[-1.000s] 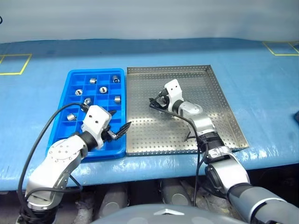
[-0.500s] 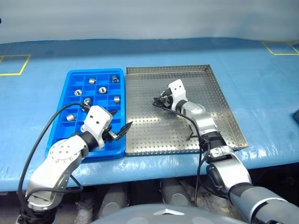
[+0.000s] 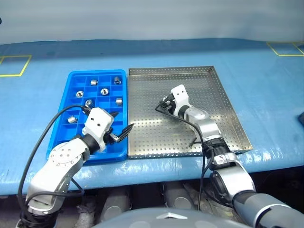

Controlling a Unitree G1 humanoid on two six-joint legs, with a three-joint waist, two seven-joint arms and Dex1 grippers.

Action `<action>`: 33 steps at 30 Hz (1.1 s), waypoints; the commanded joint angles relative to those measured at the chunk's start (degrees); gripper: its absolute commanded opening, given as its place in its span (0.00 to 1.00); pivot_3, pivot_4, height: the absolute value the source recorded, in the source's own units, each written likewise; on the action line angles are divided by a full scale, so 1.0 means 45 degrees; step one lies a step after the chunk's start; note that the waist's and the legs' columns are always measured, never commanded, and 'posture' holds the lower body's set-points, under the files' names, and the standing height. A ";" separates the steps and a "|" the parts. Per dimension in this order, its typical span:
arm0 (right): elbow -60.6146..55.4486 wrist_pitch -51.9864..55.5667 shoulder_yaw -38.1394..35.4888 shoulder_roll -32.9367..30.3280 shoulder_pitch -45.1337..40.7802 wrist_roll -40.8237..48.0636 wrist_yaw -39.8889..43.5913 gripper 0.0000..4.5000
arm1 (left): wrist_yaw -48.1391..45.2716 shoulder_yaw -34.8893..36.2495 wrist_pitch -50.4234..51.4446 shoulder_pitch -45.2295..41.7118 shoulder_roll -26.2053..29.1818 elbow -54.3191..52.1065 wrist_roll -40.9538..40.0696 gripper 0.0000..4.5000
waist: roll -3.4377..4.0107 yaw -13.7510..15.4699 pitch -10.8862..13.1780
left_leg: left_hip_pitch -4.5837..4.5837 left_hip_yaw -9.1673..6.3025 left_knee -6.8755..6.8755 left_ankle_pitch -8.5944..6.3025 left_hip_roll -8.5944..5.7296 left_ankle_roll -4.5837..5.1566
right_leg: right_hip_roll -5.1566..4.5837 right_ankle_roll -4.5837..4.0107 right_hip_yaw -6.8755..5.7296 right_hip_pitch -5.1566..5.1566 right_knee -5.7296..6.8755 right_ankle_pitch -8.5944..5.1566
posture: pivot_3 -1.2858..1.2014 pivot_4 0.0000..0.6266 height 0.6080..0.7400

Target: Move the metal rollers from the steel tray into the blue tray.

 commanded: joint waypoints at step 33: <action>0.3950 -0.3082 0.3979 0.3606 -0.4881 -0.0543 0.6040 0.38 | 0.3354 0.6074 -0.0249 0.6513 0.2397 -0.3685 -0.5138 0.82 | 0.0023 0.1588 0.0018 | -0.0001 -0.0333 -0.0126 0.0093 0.0002 -0.0215 | -0.0006 -0.0198 -0.0349 0.0009 0.0024 -0.0113 | 0.60 0.24 1.00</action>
